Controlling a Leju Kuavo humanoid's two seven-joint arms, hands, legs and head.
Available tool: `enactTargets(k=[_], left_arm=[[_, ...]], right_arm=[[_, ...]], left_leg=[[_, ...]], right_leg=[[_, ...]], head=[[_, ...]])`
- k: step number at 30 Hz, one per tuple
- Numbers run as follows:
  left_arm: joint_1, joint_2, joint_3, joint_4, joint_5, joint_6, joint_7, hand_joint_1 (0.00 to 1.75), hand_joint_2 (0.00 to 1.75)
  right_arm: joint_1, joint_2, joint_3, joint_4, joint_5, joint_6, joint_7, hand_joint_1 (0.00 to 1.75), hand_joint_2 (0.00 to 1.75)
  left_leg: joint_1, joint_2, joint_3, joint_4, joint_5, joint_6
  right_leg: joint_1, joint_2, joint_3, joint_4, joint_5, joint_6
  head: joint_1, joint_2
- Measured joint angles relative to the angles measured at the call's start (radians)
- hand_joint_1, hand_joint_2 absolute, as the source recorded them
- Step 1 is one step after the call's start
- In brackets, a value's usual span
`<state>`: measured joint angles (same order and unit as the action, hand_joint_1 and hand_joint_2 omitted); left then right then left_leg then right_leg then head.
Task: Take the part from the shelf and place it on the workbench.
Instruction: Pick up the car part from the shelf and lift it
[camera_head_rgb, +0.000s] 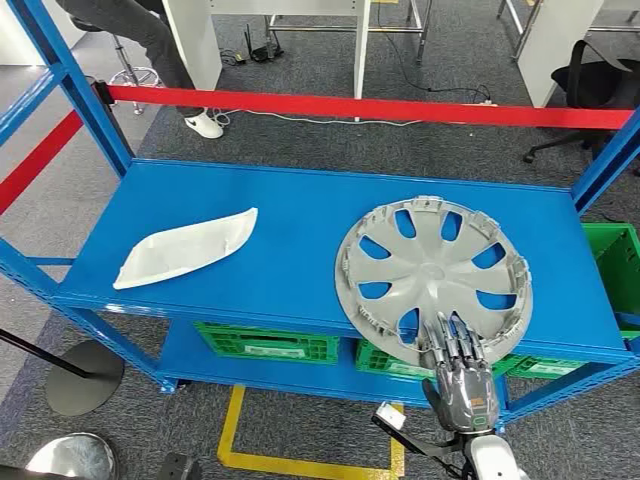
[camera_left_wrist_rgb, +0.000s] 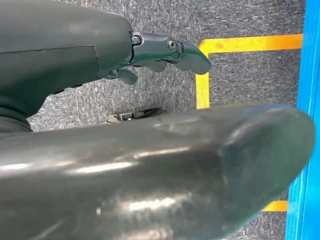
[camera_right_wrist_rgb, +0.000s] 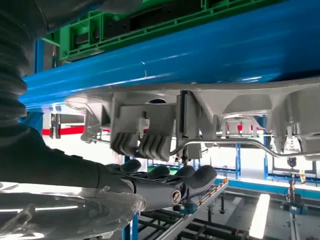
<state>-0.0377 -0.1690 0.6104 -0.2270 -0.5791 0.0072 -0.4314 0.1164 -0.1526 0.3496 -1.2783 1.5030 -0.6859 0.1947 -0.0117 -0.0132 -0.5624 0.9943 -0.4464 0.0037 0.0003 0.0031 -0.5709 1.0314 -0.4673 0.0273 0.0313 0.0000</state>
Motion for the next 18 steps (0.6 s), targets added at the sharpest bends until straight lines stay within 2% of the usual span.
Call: enactTargets(k=[9,10,11,12,14,15,16,18], left_arm=[[-0.001,0.001,0.005,0.000,-0.007,-0.003,0.000,0.00,0.00],[-0.001,0.002,0.007,0.000,-0.007,-0.003,0.000,0.00,0.00],[-0.001,0.002,0.008,0.000,-0.007,-0.003,0.000,0.00,0.00],[-0.001,0.002,0.008,0.000,-0.007,-0.003,0.000,0.00,0.00],[0.000,0.003,0.011,0.000,-0.008,-0.003,0.000,0.00,0.00],[0.000,0.003,0.012,0.000,-0.009,-0.004,0.000,0.00,0.00],[0.000,0.003,0.013,0.000,-0.010,-0.005,0.000,0.00,0.00],[0.000,0.003,0.015,0.000,-0.010,-0.006,0.000,0.00,0.00]], right_arm=[[-0.028,0.016,-0.070,0.040,-0.007,0.000,-0.047,0.00,1.75],[-0.029,0.018,-0.077,0.042,-0.006,0.000,-0.051,0.04,1.75],[-0.029,0.020,-0.084,0.044,-0.005,0.000,-0.055,0.22,1.75],[-0.029,0.022,-0.089,0.046,-0.004,0.000,-0.057,0.57,1.75],[-0.029,0.025,-0.097,0.050,-0.003,0.000,-0.060,1.40,1.75],[-0.029,0.027,-0.101,0.051,-0.002,0.000,-0.063,1.65,1.75],[-0.029,0.028,-0.104,0.052,-0.002,0.000,-0.065,1.74,1.75],[-0.029,0.032,-0.110,0.053,0.000,0.000,-0.069,1.75,1.75]], left_leg=[[0.000,0.000,0.000,0.000,0.000,0.000],[0.000,0.000,0.000,0.000,0.000,0.000],[0.000,0.000,0.000,0.000,0.000,0.000],[0.000,0.000,0.000,0.000,0.000,0.000],[0.000,0.000,0.000,0.000,0.000,0.000],[0.000,0.000,0.000,0.000,0.000,0.000],[0.000,0.000,0.000,0.000,0.000,0.000],[0.000,0.000,0.000,0.000,0.000,0.000]], right_leg=[[0.000,0.000,0.000,0.000,0.000,0.000],[0.000,0.000,0.000,0.000,0.000,0.000],[0.000,0.000,0.000,0.000,0.000,0.000],[0.000,0.000,0.000,0.000,0.000,0.000],[0.000,0.000,0.000,0.000,0.000,0.000],[0.000,0.000,0.000,0.000,0.000,0.000],[0.000,0.000,0.000,0.000,0.000,0.000],[0.000,0.000,0.000,0.000,0.000,0.000]], head=[[0.000,0.000],[0.000,0.000],[0.000,0.000],[0.000,0.000],[0.000,0.000],[0.000,0.000],[0.000,0.000],[0.000,0.000]])
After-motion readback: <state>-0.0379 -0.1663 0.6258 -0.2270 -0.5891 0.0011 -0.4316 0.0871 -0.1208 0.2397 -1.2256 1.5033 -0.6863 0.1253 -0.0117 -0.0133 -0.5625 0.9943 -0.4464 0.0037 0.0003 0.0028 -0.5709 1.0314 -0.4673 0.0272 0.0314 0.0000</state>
